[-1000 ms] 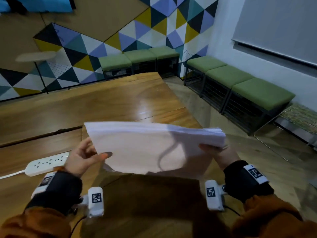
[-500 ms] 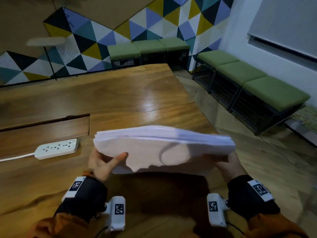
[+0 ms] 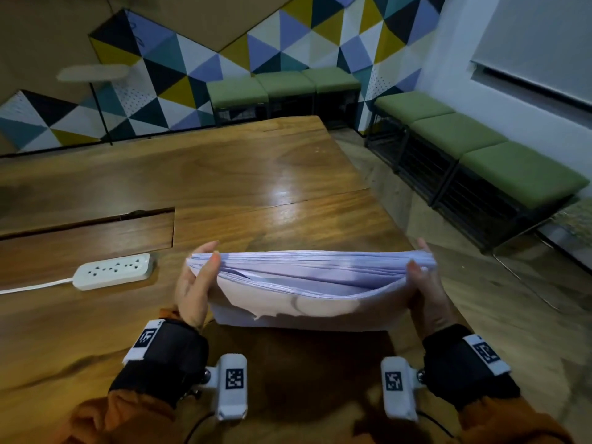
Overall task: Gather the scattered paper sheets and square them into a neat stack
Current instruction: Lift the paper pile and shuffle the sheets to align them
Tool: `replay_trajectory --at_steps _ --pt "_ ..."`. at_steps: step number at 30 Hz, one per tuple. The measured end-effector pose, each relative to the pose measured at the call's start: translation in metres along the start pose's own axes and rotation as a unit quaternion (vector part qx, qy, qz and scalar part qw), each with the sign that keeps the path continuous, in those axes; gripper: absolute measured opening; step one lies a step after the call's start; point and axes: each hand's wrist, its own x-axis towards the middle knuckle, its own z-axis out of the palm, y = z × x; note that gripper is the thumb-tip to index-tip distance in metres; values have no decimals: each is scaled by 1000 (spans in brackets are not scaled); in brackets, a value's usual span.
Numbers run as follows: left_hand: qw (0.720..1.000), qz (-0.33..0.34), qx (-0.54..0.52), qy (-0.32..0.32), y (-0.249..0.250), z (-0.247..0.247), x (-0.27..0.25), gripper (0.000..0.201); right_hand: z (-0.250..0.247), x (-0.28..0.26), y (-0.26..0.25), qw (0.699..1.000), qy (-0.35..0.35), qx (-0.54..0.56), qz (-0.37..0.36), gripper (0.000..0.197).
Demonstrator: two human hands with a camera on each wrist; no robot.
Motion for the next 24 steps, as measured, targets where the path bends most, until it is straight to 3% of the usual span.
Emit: replay_trajectory --at_steps 2,6,11,17,19,21,24 --pt "1000 -4 -4 1 1 2 2 51 2 2 0 1000 4 -8 -2 124" --pt "999 -19 -16 -21 7 -2 2 62 0 8 0 1000 14 -5 6 94" --pt "997 -30 -16 -73 8 -11 7 66 1 10 1 1000 19 0 15 95" --pt "997 -19 61 -46 11 -4 18 66 4 13 0 1000 20 4 15 51" --pt "995 -2 95 13 9 2 21 51 3 12 1 1000 18 -13 10 63" --pt "993 6 104 62 13 11 19 36 1 9 4 999 8 -47 6 92" --pt "988 20 117 94 11 19 15 32 -1 4 9 997 10 -74 -5 114"
